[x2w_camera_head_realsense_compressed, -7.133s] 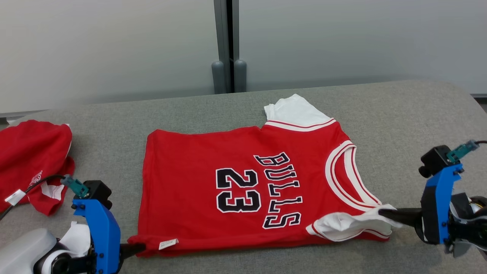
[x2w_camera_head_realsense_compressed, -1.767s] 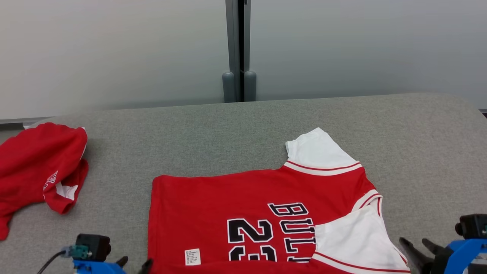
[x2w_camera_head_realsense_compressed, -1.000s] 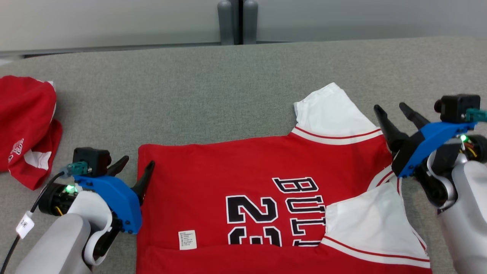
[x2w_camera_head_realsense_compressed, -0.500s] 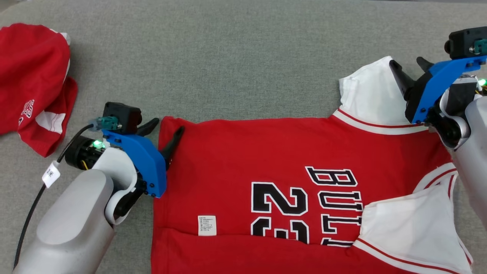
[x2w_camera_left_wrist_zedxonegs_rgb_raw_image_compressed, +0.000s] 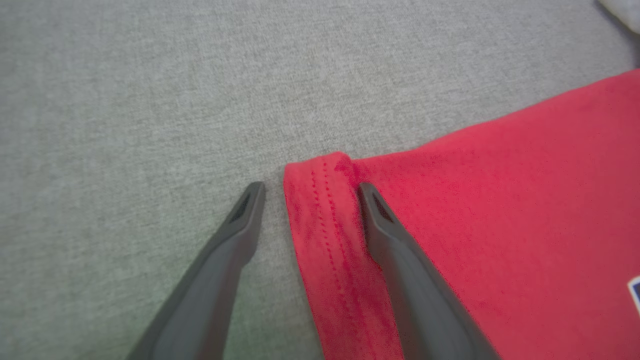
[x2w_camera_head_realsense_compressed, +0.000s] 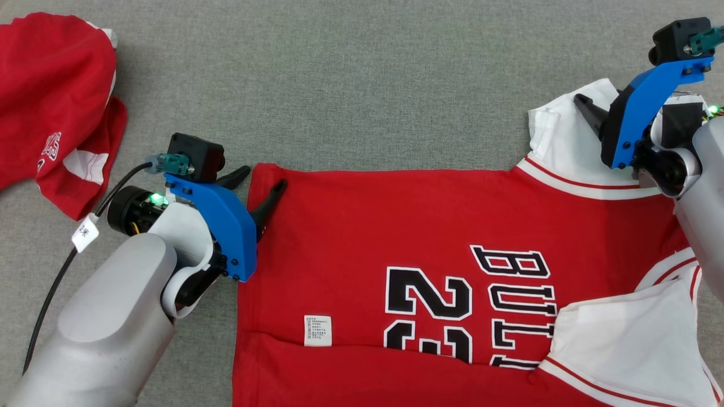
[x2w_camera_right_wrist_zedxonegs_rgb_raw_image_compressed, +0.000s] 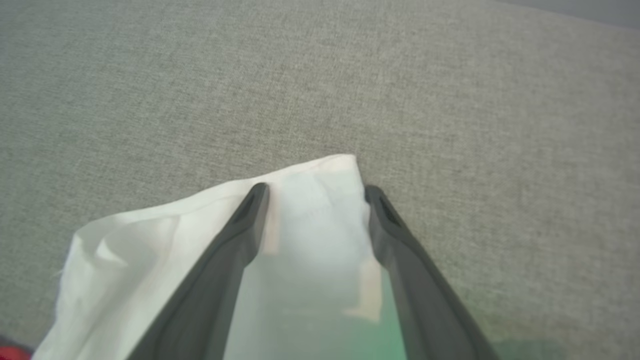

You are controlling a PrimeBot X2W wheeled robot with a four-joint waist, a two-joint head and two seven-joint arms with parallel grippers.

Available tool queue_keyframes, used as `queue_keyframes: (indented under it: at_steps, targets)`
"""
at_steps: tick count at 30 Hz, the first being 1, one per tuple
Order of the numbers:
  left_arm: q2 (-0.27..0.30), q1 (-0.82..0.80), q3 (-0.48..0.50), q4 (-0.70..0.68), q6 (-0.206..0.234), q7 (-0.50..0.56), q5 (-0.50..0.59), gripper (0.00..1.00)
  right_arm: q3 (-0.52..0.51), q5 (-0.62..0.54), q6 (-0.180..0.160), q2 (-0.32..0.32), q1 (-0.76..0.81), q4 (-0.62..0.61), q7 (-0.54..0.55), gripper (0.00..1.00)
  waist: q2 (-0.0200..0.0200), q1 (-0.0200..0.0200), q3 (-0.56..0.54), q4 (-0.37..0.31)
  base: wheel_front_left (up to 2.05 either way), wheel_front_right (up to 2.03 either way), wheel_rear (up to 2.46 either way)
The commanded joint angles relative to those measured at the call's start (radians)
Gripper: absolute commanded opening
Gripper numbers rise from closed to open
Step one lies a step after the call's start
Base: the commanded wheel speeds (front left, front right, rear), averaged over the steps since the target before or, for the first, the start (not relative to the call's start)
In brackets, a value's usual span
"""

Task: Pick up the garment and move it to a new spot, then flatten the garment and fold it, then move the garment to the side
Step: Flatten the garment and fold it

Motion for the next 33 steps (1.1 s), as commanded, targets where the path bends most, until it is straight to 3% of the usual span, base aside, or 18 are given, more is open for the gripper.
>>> queue_keyframes:
  at_steps: [1, 2, 3, 4, 13, 19, 27, 33]
  targets:
    - [0.002, 0.004, -0.019, 0.012, -0.002, 0.007, -0.008, 0.96, 0.025, 0.015, 0.001, 0.008, 0.026, 0.005, 0.021, 0.48, 0.0001, 0.0001, -0.002, -0.002, 0.00, 0.00, 0.00]
    - [0.005, 0.002, -0.026, 0.012, -0.002, 0.005, -0.015, 0.60, 0.039, 0.025, 0.001, 0.002, 0.027, -0.002, 0.020, 0.18, 0.0001, 0.0001, -0.002, -0.004, 0.00, 0.00, 0.00]
    - [0.008, 0.000, -0.034, 0.010, -0.002, 0.002, -0.021, 0.44, 0.052, 0.031, 0.001, -0.005, 0.027, -0.010, 0.007, 0.00, 0.0001, 0.0001, -0.004, -0.006, 0.00, 0.00, 0.00]
    - [0.014, -0.003, -0.039, 0.009, -0.002, -0.008, -0.025, 0.02, 0.064, 0.037, 0.001, -0.013, 0.027, -0.016, -0.007, 0.00, 0.0001, 0.0001, -0.006, -0.008, 0.00, 0.00, 0.00]
    - [0.049, -0.008, -0.054, 0.057, 0.000, -0.062, -0.060, 0.00, 0.093, 0.066, 0.000, -0.035, -0.016, 0.026, -0.222, 0.00, 0.0001, 0.0001, -0.052, -0.034, 0.00, 0.00, 0.00]
    - [0.069, 0.015, -0.065, 0.092, 0.000, -0.073, -0.089, 0.00, 0.099, 0.078, 0.000, -0.012, 0.004, 0.095, -0.313, 0.00, 0.0001, 0.0001, -0.115, -0.057, 0.00, 0.00, 0.00]
    - [0.092, 0.039, -0.091, 0.088, 0.000, -0.081, -0.120, 0.00, 0.151, 0.133, 0.000, 0.012, 0.086, 0.055, -0.336, 0.00, 0.0001, 0.0001, -0.210, -0.089, 0.00, 0.00, 0.00]
    - [0.126, 0.065, -0.144, 0.044, -0.001, 0.000, -0.195, 0.00, 0.220, 0.190, 0.000, -0.014, 0.169, -0.030, -0.288, 0.00, 0.0001, 0.0001, -0.287, -0.116, 0.00, 0.00, 0.00]
